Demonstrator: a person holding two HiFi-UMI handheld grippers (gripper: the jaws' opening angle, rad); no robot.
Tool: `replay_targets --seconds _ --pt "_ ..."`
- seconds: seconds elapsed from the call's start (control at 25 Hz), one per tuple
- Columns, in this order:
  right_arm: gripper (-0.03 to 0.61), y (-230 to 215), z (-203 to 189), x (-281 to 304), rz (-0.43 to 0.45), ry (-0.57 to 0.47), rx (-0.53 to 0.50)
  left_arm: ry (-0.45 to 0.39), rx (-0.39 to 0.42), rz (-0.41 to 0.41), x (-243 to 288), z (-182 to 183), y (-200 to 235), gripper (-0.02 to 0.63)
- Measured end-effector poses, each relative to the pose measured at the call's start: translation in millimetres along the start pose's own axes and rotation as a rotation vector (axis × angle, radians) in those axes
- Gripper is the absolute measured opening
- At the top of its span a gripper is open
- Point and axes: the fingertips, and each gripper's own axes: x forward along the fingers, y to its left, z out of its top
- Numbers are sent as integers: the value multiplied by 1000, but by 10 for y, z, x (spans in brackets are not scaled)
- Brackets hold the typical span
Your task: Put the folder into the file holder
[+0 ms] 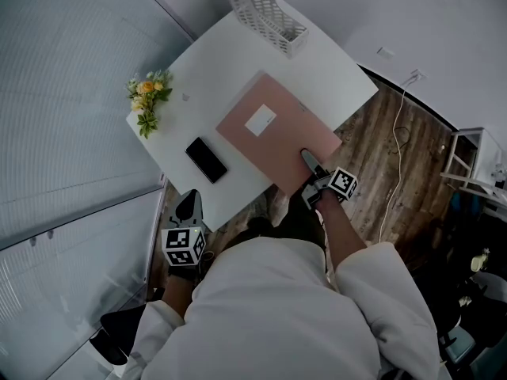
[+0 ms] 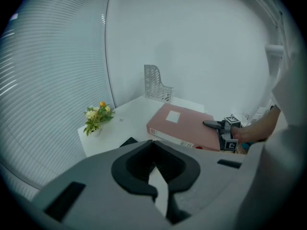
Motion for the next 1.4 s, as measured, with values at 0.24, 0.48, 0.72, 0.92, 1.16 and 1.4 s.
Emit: replay_targets --seconds 0.24,0.48,0.72,0.92,1.16,1.4 --pt "331 -118 -15 -171 31 -16 -39 2 19 -28 67 52 -26 9" --pt "314 -149 -10 -512 59 -29 -39 -25 33 -63 127 140 -64 9" --pt "288 -99 -27 -980 47 -53 -20 -65 40 -110 183 247 -113 9" --pt "282 90 149 -1455 39 -157 3 -108 34 -150 228 363 -142 9" --pt "282 599 549 -1811 125 -338 68 -177 29 -202 300 605 -183 9" --pt "282 1146 785 -1950 157 -393 2 -230 23 -237 313 784 -183 9"
